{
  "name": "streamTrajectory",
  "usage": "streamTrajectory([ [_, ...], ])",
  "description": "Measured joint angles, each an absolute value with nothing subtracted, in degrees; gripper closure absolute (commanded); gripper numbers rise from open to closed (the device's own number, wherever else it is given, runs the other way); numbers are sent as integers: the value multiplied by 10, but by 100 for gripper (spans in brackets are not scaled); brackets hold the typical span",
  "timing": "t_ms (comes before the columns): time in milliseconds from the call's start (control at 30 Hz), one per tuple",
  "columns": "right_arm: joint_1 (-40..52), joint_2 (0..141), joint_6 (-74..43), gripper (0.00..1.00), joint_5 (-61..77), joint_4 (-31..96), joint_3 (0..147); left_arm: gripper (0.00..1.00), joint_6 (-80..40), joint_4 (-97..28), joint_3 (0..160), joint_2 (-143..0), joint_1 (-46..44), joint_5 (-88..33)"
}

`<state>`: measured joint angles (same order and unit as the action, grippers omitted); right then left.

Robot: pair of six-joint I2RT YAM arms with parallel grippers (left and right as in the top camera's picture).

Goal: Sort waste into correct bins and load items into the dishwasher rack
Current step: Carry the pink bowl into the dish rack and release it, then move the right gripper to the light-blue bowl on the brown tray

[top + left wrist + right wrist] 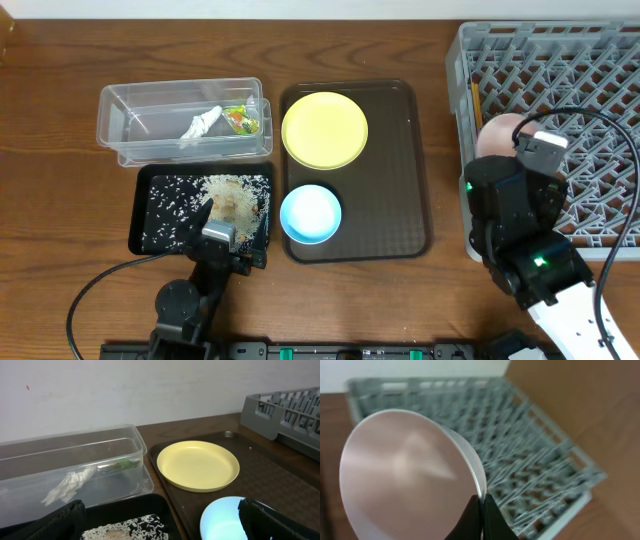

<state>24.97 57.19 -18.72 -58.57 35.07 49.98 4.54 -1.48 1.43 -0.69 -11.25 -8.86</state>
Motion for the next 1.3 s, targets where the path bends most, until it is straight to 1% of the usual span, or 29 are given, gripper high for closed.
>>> streamTrajectory([
  [233, 225, 655, -88, 99, -685, 241, 500, 1, 45, -15, 14, -7, -112, -89],
  [600, 138, 779, 95, 99, -733, 105, 500, 1, 45, -15, 14, -7, -112, -89],
  [967, 137, 873, 150, 99, -739, 63, 500, 1, 45, -15, 14, -7, -112, -89],
  [1133, 163, 896, 171, 99, -743, 25, 500, 1, 45, -15, 14, -7, -112, -89],
  [1267, 185, 896, 178, 99, -737, 23, 500, 1, 45, -15, 14, -7, -112, -89],
  [1300, 189, 896, 178, 98, -736, 23, 500, 1, 45, -15, 14, -7, -112, -89],
])
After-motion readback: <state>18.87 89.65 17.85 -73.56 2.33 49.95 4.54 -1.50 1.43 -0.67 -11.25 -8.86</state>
